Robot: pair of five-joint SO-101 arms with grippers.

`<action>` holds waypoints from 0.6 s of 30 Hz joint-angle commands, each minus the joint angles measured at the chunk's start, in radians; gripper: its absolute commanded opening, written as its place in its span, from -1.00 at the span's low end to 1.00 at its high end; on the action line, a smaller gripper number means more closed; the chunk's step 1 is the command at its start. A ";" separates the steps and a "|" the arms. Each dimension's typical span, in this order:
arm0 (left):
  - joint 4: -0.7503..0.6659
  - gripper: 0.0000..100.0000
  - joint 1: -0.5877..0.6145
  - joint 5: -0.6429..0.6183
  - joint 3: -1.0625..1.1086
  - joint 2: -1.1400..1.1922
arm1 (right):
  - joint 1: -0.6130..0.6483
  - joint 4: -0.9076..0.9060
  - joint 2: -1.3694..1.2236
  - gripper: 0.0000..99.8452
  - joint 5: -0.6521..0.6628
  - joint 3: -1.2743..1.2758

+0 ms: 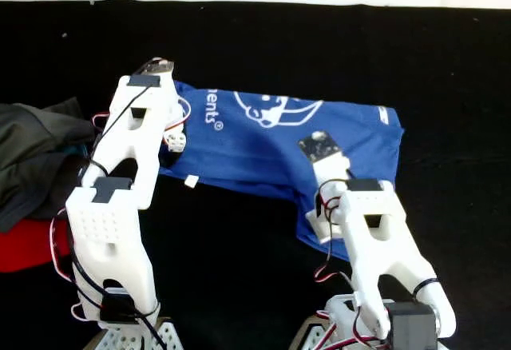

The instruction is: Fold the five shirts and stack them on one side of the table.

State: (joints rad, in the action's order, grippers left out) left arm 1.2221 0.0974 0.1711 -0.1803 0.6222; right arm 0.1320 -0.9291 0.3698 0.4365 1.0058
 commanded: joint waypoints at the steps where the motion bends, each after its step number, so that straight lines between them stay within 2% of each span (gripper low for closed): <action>1: -0.032 -0.98 0.024 -0.005 0.001 0.008 | 0.030 -0.102 0.035 -0.99 0.031 -0.007; 4: -0.032 -0.98 0.024 -0.005 0.001 0.008 | 0.070 -0.166 0.104 -0.99 0.086 0.001; 10: -0.032 -0.98 0.024 -0.005 0.001 0.008 | 0.044 -0.179 0.275 -0.99 0.091 -0.007; 14: -0.032 -0.98 0.024 -0.005 0.001 0.008 | -0.005 -0.074 0.323 -0.99 0.091 0.005; 18: -0.032 -0.98 0.024 -0.005 0.001 0.008 | -0.016 0.058 0.223 -0.98 0.089 0.047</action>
State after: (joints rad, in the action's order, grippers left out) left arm 1.2206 0.0974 0.1711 -0.1803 0.6222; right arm 0.1366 -0.9597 0.6398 0.5148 1.0426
